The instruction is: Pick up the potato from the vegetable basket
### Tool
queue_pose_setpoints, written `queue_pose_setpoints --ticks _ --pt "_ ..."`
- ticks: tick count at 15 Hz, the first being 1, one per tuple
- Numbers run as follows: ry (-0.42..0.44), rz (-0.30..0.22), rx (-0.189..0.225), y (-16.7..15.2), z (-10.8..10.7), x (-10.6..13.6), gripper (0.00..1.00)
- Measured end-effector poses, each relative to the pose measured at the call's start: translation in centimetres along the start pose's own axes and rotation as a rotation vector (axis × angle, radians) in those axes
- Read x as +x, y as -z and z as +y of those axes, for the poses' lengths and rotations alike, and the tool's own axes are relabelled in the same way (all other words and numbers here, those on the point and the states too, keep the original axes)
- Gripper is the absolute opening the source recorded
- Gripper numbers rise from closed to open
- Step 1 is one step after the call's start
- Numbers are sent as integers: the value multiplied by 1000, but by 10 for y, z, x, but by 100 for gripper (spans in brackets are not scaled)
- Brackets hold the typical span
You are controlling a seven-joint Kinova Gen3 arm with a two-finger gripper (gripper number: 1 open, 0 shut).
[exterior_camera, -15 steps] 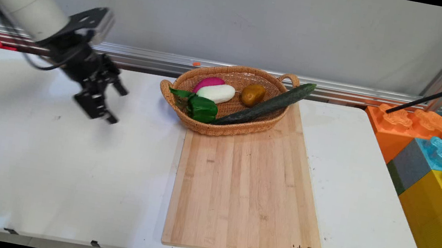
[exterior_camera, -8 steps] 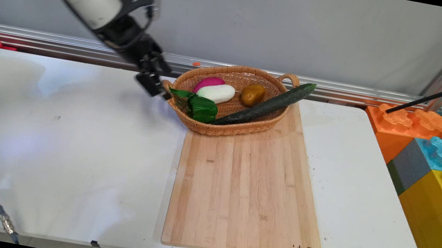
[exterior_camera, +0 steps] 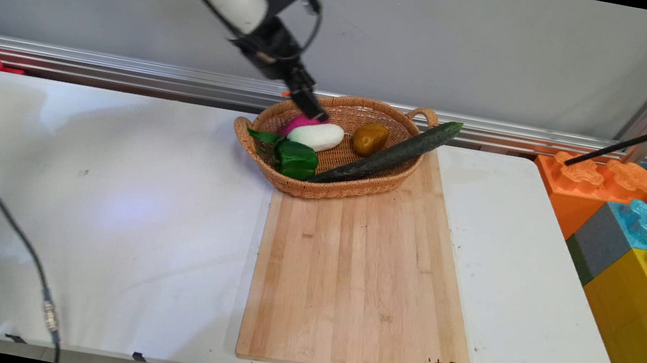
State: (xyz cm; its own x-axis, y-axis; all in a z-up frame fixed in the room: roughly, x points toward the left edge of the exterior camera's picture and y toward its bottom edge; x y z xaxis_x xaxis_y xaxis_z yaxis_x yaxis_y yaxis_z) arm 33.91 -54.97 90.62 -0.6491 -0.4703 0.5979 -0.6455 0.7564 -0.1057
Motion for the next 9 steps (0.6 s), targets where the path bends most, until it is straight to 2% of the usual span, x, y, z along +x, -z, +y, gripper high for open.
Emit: queue_pose_setpoints --ticks 3,5,9 --pt "62 17 37 -33 -7 26 100" --pt "114 12 61 -54 -13 37 100" --pt "180 -17 65 -84 -21 43 100"
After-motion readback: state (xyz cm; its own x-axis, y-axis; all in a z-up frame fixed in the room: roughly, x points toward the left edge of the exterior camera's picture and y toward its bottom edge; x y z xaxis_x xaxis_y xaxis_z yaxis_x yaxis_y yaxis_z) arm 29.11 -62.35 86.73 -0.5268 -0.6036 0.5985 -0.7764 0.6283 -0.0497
